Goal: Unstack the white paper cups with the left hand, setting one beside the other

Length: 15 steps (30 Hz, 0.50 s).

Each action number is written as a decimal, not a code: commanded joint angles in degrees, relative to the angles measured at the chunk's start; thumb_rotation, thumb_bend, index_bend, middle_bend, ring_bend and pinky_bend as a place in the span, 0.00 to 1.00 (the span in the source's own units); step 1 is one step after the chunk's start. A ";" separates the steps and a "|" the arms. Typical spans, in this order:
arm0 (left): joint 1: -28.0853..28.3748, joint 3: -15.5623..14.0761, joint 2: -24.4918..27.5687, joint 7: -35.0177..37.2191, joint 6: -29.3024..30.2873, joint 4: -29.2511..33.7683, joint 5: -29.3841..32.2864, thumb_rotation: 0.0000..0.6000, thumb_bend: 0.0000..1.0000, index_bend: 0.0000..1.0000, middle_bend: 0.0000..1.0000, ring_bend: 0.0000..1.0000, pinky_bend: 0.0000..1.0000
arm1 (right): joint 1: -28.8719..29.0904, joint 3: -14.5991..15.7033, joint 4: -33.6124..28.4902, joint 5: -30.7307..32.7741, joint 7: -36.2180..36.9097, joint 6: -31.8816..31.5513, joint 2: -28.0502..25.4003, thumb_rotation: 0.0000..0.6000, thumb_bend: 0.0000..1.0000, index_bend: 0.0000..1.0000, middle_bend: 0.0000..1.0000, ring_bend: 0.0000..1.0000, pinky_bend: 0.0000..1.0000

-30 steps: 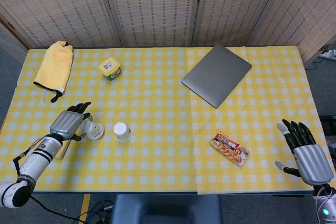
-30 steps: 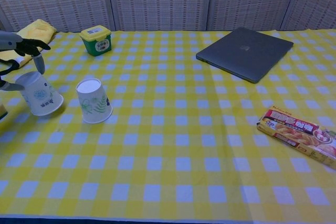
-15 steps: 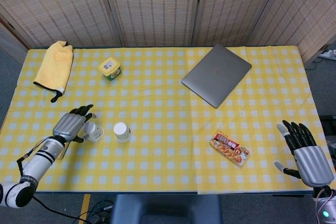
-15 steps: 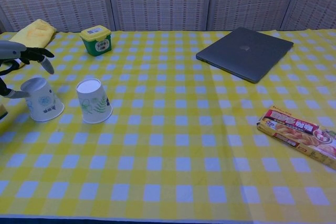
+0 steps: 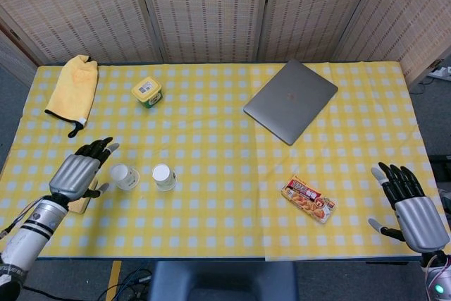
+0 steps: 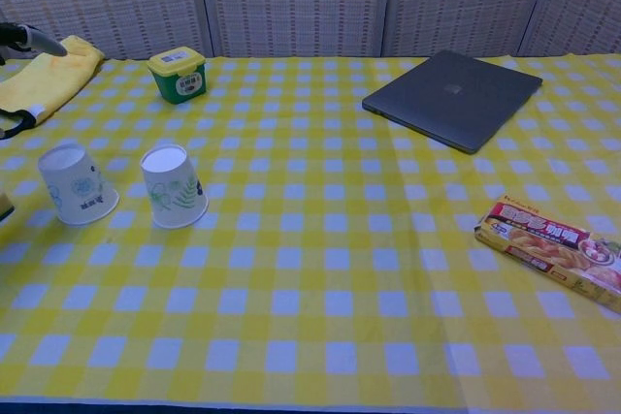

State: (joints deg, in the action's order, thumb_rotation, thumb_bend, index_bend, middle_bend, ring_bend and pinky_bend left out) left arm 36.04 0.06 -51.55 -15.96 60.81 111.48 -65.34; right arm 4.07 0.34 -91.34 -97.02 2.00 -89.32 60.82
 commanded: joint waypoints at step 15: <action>-28.16 -7.08 -4.32 11.18 33.85 -9.85 -23.88 1.00 0.35 0.03 0.00 0.00 0.16 | 0.31 0.49 -0.18 -0.16 -2.58 1.40 0.91 1.00 0.11 0.00 0.00 0.00 0.00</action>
State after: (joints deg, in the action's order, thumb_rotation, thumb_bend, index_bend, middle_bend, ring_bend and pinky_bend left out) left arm 10.98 -6.32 -52.05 -7.37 91.18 106.80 -86.13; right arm 4.29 0.85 -91.59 -97.37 -0.25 -88.22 61.52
